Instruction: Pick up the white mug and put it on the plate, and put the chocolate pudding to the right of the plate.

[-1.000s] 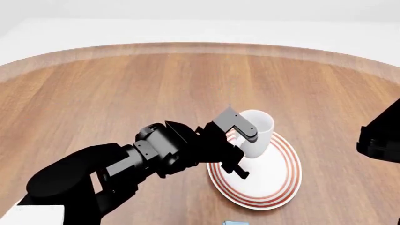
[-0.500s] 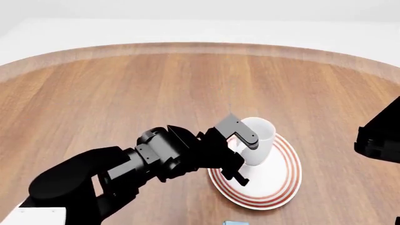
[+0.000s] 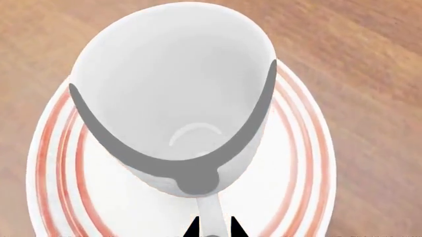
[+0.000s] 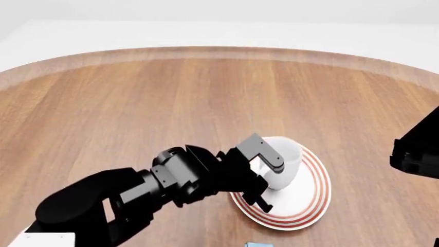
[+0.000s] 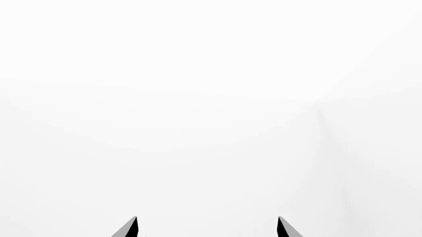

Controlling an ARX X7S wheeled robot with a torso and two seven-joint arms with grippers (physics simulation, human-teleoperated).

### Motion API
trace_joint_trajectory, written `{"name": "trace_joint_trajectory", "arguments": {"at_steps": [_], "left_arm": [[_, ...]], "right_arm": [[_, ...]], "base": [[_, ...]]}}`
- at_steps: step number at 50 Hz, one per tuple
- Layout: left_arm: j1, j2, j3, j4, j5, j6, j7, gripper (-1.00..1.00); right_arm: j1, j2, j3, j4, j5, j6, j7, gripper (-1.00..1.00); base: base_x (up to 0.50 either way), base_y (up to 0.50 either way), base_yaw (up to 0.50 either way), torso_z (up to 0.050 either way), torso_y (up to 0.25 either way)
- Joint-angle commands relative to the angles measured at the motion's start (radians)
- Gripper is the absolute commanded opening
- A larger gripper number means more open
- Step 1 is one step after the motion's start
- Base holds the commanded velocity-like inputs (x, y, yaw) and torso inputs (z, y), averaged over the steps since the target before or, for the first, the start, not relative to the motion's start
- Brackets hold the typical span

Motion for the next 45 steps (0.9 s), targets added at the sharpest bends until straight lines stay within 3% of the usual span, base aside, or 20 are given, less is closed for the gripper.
{"name": "trace_joint_trajectory", "arguments": {"at_steps": [1, 28, 45], "left_arm": [[0.023, 0.018, -0.03, 0.0, 0.032, 0.009, 0.016, 1.0], [0.051, 0.018, -0.032, 0.002, 0.059, 0.013, 0.002, 1.0], [-0.004, 0.018, -0.033, 0.01, 0.015, 0.031, -0.019, 1.0]], "right_arm": [[-0.003, -0.014, 0.021, -0.003, -0.014, 0.001, -0.019, 1.0], [-0.003, -0.011, 0.014, -0.001, -0.021, -0.001, -0.012, 1.0], [-0.006, -0.011, -0.011, -0.006, -0.042, -0.007, -0.015, 1.0]], "base": [[0.0, 0.0, 0.0, 0.0, 0.0], [0.0, 0.0, 0.0, 0.0, 0.0], [0.0, 0.0, 0.0, 0.0, 0.0]]}}
